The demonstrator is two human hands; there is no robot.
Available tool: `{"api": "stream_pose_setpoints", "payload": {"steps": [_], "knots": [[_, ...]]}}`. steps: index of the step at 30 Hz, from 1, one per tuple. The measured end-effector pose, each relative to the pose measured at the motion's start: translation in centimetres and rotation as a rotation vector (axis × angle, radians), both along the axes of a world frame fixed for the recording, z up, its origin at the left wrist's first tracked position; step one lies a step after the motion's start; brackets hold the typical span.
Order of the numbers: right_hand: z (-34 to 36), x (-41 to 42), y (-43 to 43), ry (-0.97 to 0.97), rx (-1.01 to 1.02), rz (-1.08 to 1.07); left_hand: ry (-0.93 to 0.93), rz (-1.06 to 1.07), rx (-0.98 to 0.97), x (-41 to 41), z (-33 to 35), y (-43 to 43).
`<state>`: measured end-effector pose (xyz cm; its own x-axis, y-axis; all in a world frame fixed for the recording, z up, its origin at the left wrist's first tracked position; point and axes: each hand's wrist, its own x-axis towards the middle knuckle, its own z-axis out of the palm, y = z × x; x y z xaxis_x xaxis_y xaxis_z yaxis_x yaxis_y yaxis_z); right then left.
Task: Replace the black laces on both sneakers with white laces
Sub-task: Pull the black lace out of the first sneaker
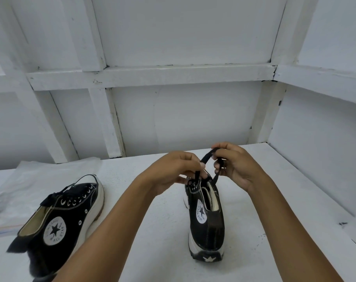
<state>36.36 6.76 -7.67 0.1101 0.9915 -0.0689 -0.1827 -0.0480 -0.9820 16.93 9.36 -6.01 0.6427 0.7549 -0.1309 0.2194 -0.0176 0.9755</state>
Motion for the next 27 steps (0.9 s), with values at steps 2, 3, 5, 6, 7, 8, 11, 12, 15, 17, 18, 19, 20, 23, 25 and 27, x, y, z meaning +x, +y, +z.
{"api": "stream_pose_setpoints", "payload": {"steps": [2,3,5,6,7,8,11,12,15,17,18,19,20,23,25,27], "knots": [[0.1,0.3,-0.2,0.002,0.01,0.085,-0.175,0.042,-0.129,0.0,0.1,0.2],[0.1,0.5,-0.3,-0.007,0.01,0.138,-0.283,0.084,-0.192,0.0,0.2,0.3],[-0.1,0.8,-0.5,-0.097,0.008,0.196,-0.496,0.206,-0.303,-0.1,0.4,0.7],[-0.2,0.8,-0.6,-0.166,0.011,0.178,-0.579,0.263,-0.335,-0.2,0.5,0.9],[-0.4,0.8,-0.5,-0.244,0.019,0.13,-0.637,0.311,-0.345,-0.4,0.6,1.1],[-0.7,0.7,-0.4,-0.319,0.023,0.065,-0.664,0.349,-0.34,-0.6,0.7,1.3],[-1.3,0.8,0.1,-0.455,-0.005,-0.085,-0.552,0.437,-0.239,-1.4,0.8,1.7],[-1.4,0.9,0.1,-0.482,-0.021,-0.116,-0.467,0.454,-0.191,-1.7,0.7,1.8],[-1.6,1.3,0.2,-0.541,-0.051,-0.235,-0.186,0.478,-0.05,-2.3,0.5,1.9],[-1.4,1.4,0.0,-0.58,-0.058,-0.318,-0.022,0.512,0.069,-2.8,0.0,2.0],[-1.3,1.4,-0.4,-0.601,-0.061,-0.348,0.056,0.526,0.135,-3.0,-0.2,2.0],[-1.2,1.3,-0.6,-0.62,-0.06,-0.358,0.149,0.533,0.207,-3.2,-0.5,2.2],[-1.0,1.2,-0.9,-0.636,-0.054,-0.34,0.282,0.521,0.287,-3.4,-0.7,2.3],[0.2,0.4,-2.2,-0.646,-0.015,-0.128,0.682,0.386,0.483,-3.5,-0.9,1.7],[1.0,-0.4,-3.0,-0.675,-0.022,0.013,0.695,0.333,0.502,-3.3,-0.9,0.9],[1.5,-1.5,-3.7,-0.716,-0.041,0.096,0.63,0.314,0.491,-3.1,-0.6,-0.1]]}}
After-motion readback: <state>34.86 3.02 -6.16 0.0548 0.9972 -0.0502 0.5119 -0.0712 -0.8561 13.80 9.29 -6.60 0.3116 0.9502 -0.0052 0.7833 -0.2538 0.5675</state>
